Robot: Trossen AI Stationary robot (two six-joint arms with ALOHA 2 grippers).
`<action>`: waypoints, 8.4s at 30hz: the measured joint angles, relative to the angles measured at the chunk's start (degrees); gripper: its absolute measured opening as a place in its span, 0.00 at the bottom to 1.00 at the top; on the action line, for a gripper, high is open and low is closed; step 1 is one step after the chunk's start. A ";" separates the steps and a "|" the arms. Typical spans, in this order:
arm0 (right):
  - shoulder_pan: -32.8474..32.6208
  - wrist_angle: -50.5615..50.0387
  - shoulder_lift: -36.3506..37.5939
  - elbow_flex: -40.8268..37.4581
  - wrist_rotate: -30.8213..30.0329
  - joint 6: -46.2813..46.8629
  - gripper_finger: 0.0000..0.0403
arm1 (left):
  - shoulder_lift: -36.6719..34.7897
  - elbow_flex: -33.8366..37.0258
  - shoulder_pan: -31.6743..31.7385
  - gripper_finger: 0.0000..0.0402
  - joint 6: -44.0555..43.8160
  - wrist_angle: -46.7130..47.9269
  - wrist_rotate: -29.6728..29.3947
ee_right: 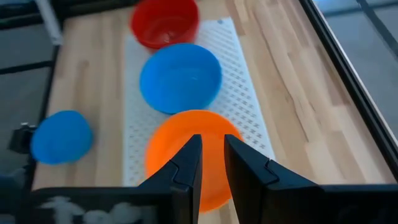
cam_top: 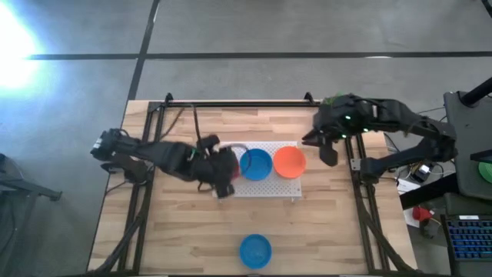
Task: Pick & Place Mini bowls
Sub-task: Stack the blue bowl on the blue bowl on the shelf, then return to Home Position
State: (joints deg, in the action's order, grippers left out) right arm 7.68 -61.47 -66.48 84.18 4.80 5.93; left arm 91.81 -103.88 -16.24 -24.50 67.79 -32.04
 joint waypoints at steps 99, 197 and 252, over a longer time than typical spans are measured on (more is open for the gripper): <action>-5.18 -1.98 12.00 -4.19 -0.02 -1.90 0.16 | -15.07 30.27 4.16 0.00 -44.54 -35.32 22.18; -5.18 4.08 11.97 -4.48 -0.38 0.08 0.16 | 13.79 -13.94 23.95 0.01 10.10 -2.69 30.89; -5.18 8.27 30.04 -5.18 -1.53 -3.99 0.02 | -16.51 -7.94 20.47 0.00 30.10 -9.17 25.03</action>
State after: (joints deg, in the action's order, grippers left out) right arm 2.50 -53.20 -36.44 78.99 3.27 1.94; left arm 75.30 -111.83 4.23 5.60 58.62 -7.01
